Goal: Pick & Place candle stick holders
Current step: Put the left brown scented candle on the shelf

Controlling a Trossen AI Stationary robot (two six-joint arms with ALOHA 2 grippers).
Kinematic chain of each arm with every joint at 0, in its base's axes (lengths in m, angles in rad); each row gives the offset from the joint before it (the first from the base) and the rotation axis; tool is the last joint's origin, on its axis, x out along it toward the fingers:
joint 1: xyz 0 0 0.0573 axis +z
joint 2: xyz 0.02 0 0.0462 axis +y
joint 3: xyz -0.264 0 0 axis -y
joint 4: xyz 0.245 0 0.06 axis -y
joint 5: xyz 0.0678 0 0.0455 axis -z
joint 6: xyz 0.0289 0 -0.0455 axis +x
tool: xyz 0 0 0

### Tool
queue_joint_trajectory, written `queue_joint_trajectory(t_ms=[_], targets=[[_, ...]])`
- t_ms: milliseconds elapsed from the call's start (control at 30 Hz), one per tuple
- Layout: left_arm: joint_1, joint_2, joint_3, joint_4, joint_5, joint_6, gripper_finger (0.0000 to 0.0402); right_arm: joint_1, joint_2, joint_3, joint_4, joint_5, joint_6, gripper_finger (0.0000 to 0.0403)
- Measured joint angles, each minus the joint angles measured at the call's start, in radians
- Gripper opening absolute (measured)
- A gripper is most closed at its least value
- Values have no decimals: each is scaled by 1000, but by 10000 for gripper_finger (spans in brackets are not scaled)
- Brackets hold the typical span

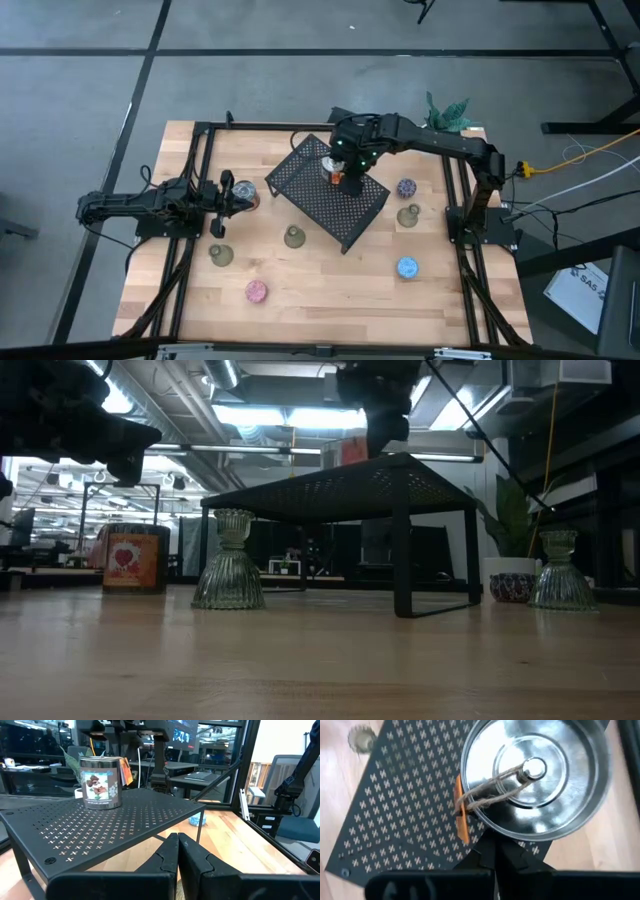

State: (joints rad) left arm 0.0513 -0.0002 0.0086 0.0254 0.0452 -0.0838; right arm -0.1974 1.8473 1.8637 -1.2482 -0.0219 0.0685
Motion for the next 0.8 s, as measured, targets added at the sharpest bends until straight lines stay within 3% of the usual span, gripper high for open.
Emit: queue_joint_trajectory(t_ms=[333, 567, 800], targets=[[0, 0, 0, 0, 0, 0, 1, -21, 0, 0, 121, 45, 23, 0], [0, 0, 0, 0, 0, 0, 1, -32, 0, 0, 76, 45, 22, 0], [0, 0, 0, 0, 0, 0, 1, -23, 0, 0, 9, -130, -3, 0]])
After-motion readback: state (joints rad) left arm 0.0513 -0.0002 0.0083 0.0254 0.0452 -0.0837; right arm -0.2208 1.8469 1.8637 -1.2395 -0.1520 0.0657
